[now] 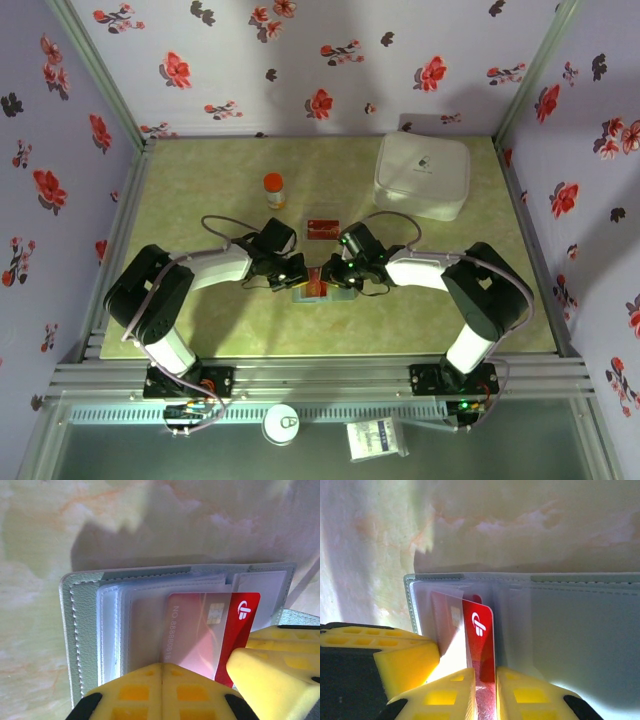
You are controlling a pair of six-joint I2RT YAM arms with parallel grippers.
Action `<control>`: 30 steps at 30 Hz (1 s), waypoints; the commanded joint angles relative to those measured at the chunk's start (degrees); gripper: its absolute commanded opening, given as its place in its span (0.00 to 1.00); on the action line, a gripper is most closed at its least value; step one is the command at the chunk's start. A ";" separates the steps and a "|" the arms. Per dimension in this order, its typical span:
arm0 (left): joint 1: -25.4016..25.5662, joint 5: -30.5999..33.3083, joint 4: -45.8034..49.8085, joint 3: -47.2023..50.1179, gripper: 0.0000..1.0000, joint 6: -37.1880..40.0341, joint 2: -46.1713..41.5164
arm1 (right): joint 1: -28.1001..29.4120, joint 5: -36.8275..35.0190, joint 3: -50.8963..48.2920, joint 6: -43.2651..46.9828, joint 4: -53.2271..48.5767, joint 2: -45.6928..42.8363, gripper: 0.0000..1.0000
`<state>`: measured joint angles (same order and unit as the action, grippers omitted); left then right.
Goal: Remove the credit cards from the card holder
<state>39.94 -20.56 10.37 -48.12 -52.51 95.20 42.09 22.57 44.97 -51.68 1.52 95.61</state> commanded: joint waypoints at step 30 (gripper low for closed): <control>0.66 1.67 2.33 -1.05 0.00 -0.19 -1.62 | -3.50 -5.48 1.28 9.64 -14.69 -9.72 0.05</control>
<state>40.25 -19.68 10.81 -48.18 -52.56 94.96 38.98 19.68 44.16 -45.41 -8.12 87.24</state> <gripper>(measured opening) 0.037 0.057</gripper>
